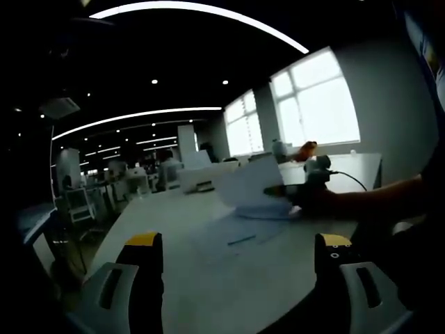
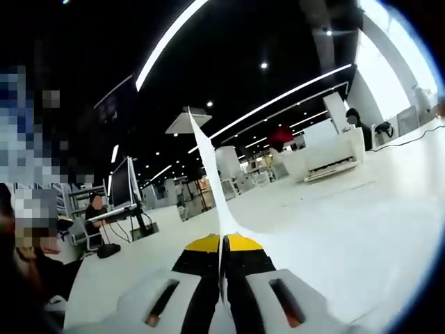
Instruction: Organize the stack of printing papers by aligning and flattening the scattered papers on the table
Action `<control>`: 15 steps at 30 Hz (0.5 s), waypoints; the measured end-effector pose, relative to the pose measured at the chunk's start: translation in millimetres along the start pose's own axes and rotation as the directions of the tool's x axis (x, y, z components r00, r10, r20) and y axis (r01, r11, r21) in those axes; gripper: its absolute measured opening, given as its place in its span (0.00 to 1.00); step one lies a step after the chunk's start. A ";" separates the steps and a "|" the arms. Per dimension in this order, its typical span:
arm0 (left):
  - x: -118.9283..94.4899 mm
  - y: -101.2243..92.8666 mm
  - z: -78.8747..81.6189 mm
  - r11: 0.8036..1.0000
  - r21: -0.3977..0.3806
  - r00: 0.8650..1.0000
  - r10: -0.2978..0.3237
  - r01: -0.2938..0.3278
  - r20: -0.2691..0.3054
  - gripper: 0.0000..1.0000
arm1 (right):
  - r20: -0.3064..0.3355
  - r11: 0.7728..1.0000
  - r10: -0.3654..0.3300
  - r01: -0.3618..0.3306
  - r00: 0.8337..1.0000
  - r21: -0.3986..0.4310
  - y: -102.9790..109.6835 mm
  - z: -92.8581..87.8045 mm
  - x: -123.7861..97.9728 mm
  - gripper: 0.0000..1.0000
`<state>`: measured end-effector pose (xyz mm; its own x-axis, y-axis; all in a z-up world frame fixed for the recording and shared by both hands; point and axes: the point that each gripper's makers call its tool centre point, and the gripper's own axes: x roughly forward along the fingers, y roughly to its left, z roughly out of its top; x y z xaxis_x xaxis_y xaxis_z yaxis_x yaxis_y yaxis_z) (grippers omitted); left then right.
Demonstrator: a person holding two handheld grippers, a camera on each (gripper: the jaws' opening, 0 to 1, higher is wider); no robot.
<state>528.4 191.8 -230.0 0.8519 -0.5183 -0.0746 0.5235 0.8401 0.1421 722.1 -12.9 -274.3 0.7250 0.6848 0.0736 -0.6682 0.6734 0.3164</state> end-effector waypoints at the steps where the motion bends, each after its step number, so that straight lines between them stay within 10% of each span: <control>1: 0.0 0.0 -0.1 1.000 -0.001 1.000 0.000 0.000 0.000 0.93 | 0.000 1.000 0.001 -0.001 1.000 0.001 0.2 0.1 0.0 0.00; 15: 1.1 2.8 -2.4 1.000 -0.004 1.000 0.005 -0.005 -0.005 0.93 | 0.057 0.998 0.047 -0.050 0.997 0.049 6.5 13.6 -4.6 0.00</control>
<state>530.8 194.0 -232.1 0.8547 -0.5131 -0.0786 0.5191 0.8434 0.1388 716.7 -15.5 -259.8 0.7009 0.6990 0.1418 -0.6947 0.6239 0.3580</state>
